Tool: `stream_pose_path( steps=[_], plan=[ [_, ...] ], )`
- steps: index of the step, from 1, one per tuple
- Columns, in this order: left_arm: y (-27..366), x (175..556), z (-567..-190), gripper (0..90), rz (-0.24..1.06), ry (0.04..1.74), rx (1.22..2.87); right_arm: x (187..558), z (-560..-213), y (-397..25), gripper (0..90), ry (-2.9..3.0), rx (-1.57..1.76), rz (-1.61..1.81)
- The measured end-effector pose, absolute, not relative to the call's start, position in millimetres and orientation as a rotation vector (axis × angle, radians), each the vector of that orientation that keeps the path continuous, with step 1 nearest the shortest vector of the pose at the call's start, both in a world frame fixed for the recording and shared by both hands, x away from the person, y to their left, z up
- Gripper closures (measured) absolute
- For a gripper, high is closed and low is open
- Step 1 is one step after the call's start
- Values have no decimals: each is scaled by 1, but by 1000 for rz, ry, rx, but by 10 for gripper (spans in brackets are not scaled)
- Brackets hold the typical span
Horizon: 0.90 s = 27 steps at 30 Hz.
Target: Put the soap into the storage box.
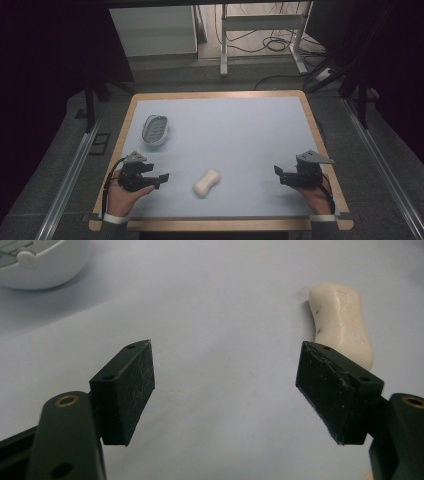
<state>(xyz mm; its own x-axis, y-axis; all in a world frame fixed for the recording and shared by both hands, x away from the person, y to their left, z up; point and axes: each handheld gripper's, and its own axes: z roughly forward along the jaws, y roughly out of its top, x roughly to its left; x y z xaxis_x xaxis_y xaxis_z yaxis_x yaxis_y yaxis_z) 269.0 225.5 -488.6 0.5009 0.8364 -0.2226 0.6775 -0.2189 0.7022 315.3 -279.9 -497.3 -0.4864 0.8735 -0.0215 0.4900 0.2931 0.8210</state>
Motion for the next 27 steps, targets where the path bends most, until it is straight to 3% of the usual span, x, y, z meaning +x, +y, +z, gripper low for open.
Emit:
stream_pose_path(
  steps=[27],
  plan=[
    [192, 272, -467, 260, 208, 1174, 2040, 314, -501, -283, 86, 2104, 1210, 1050]
  ],
)
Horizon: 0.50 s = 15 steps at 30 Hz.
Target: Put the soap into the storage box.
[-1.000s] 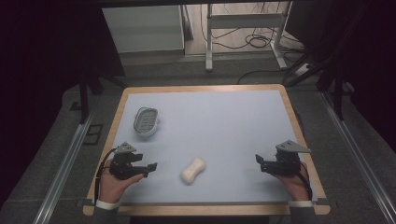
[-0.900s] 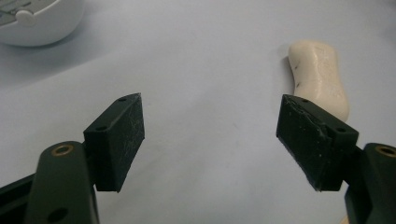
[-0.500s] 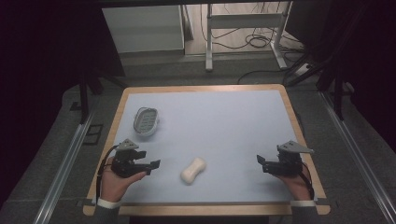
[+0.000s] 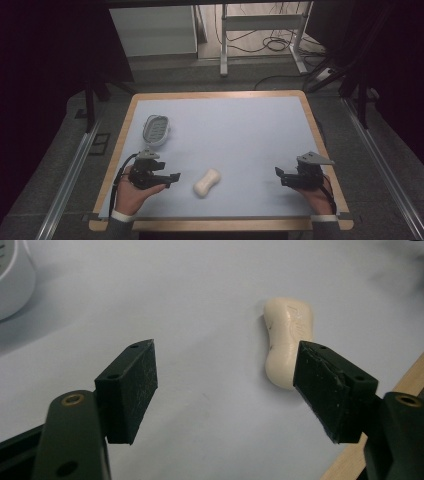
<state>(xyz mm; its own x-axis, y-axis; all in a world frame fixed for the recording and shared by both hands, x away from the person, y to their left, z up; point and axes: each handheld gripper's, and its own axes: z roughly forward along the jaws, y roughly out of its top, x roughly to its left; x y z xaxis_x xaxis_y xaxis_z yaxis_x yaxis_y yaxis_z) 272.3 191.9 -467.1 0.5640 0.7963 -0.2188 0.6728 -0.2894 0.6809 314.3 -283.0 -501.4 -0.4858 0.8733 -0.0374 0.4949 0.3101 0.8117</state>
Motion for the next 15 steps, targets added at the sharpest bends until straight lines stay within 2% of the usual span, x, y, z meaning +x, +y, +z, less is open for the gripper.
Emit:
stream_pose_path(
  steps=[15],
  plan=[
    [167, 281, -473, 257, 184, 1151, 2122, 315, -502, -285, 86, 2099, 1218, 1038]
  ],
)
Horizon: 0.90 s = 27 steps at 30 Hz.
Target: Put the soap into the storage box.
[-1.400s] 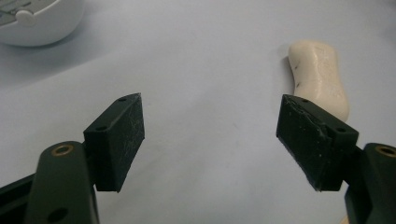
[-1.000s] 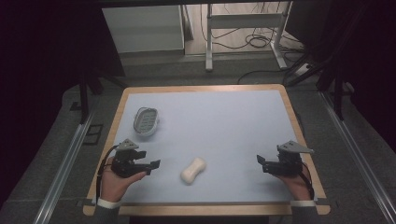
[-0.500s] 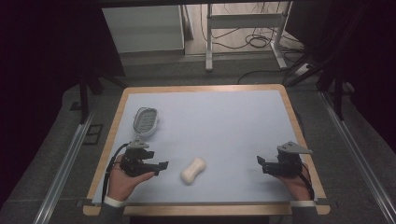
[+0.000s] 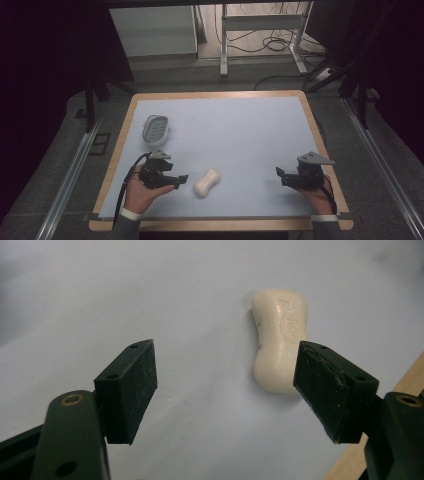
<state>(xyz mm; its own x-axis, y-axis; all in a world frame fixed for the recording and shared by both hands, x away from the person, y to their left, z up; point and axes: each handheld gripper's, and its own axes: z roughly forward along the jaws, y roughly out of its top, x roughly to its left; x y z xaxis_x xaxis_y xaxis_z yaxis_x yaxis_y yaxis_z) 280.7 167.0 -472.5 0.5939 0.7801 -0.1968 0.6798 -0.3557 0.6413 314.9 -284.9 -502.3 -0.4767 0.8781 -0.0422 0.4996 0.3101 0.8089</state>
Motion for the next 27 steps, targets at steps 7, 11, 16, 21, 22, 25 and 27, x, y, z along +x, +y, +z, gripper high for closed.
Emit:
stream_pose_path(
  steps=[7, 11, 16, 21, 22, 25, 27],
  plan=[
    [156, 283, -476, 254, 173, 1141, 2143, 315, -503, -285, 86, 2097, 1227, 1033],
    [148, 285, -480, 251, 160, 1138, 2153, 314, -502, -285, 86, 2104, 1206, 1046],
    [137, 286, -484, 251, 144, 1125, 2174, 314, -502, -284, 86, 2102, 1204, 1049],
    [127, 289, -489, 251, 134, 1114, 2202, 315, -502, -285, 86, 2103, 1206, 1040],
    [123, 290, -491, 250, 130, 1112, 2211, 315, -503, -286, 86, 2101, 1212, 1038],
    [118, 291, -492, 251, 130, 1115, 2213, 315, -503, -286, 86, 2101, 1213, 1035],
    [115, 292, -493, 251, 128, 1116, 2218, 315, -503, -286, 86, 2101, 1213, 1034]
  ],
)
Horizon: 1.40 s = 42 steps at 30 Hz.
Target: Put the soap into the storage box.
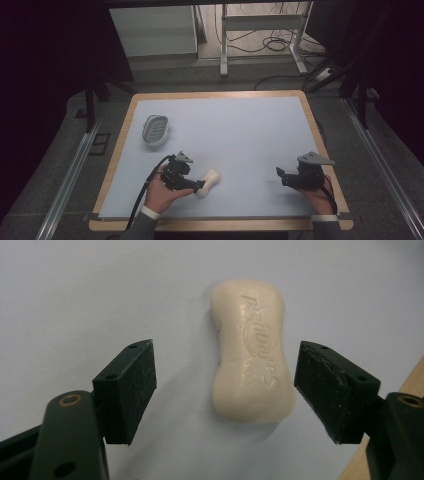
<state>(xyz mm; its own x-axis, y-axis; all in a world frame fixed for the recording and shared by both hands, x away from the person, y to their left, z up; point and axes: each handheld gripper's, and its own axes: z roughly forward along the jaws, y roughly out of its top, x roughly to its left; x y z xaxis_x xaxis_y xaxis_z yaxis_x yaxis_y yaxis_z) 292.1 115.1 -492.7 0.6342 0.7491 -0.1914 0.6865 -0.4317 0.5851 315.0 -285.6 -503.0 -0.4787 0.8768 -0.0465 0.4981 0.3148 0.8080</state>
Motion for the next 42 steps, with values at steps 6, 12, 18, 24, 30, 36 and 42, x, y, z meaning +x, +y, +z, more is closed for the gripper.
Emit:
stream_pose_path(
  steps=[6, 12, 18, 24, 30, 36, 42],
  plan=[
    [106, 295, -493, 255, 132, 1126, 2237, 315, -503, -286, 86, 2101, 1220, 1028],
    [99, 297, -494, 257, 135, 1123, 2255, 316, -504, -286, 86, 2096, 1234, 1018],
    [90, 299, -496, 257, 145, 1127, 2278, 316, -504, -286, 86, 2098, 1236, 1005],
    [78, 301, -498, 268, 161, 1123, 2328, 317, -505, -288, 86, 2091, 1249, 998],
    [74, 303, -504, 282, 165, 1138, 2352, 317, -505, -289, 86, 2089, 1252, 996],
    [70, 304, -509, 306, 162, 1152, 2381, 316, -505, -290, 86, 2081, 1262, 998],
    [69, 303, -513, 392, 169, 1153, 2397, 317, -505, -291, 86, 2076, 1270, 990]
  ],
)
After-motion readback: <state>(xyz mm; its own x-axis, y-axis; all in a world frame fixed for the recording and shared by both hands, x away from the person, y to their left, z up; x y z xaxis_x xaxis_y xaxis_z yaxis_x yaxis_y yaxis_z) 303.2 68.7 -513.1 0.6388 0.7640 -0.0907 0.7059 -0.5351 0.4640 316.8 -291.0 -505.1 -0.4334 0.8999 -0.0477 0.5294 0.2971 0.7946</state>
